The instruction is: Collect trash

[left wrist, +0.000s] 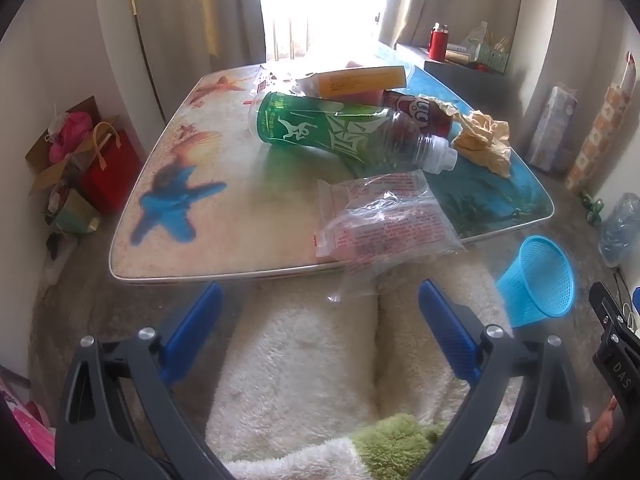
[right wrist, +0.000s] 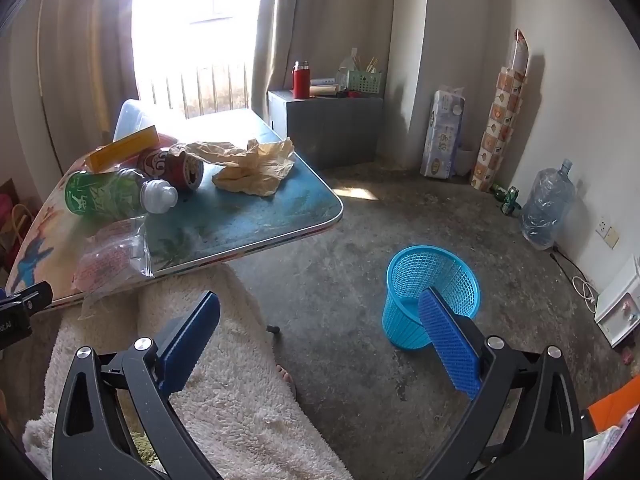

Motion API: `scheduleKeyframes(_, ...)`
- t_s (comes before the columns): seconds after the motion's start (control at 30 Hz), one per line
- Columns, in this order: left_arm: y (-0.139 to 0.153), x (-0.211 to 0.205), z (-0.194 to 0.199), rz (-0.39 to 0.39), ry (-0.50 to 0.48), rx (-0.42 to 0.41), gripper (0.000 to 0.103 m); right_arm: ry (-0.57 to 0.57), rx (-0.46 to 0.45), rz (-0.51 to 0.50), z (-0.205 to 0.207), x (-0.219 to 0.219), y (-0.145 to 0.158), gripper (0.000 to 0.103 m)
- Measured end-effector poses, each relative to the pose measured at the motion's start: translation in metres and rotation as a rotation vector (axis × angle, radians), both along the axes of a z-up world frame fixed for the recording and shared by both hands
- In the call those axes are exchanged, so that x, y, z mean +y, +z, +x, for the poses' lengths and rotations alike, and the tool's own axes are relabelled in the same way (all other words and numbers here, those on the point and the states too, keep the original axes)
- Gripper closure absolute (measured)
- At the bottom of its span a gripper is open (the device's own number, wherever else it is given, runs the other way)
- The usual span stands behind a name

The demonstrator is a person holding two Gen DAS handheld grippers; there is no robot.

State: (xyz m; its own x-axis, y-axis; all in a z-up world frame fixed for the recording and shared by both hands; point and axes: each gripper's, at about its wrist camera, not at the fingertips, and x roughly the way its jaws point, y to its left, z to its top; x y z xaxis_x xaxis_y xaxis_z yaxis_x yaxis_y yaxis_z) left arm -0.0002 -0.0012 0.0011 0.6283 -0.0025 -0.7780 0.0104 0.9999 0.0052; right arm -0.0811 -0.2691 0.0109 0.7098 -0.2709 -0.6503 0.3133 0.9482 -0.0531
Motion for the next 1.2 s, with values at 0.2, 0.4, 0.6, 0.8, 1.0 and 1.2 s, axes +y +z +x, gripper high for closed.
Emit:
scheduleKeyframes(0.2, 0.0003, 0.0006, 0.0002, -0.003, 0.001, 0.001, 0.008, -0.001, -0.001, 0.0, -0.0002, 0.0005, 0.0002, 0.006)
scheduleKeyframes(0.4, 0.0005, 0.0007, -0.0005, -0.005, 0.002, -0.001, 0.008, 0.0, -0.001, -0.001, -0.0003, 0.001, 0.0003, 0.006)
scheduleKeyframes(0.6, -0.0002, 0.0029, -0.0012, -0.009, 0.006, -0.001, 0.008, 0.0, -0.002, -0.002, -0.0001, 0.0012, 0.0002, 0.006)
scheduleKeyframes(0.8, -0.0002, 0.0037, -0.0011, -0.007, 0.006, -0.002, 0.008, -0.001, -0.003, -0.002, -0.0001, 0.0014, 0.0002, 0.006)
scheduleKeyframes(1.0, -0.0005, 0.004, -0.0015, -0.007, 0.005, -0.002, 0.008, 0.0, -0.003, -0.002, 0.0, 0.0015, 0.0002, 0.006)
scheduleKeyframes(1.2, -0.0003, 0.0041, -0.0012, -0.008, 0.006, -0.002, 0.008, 0.0, -0.003, -0.002, 0.0, 0.0016, 0.0, 0.006)
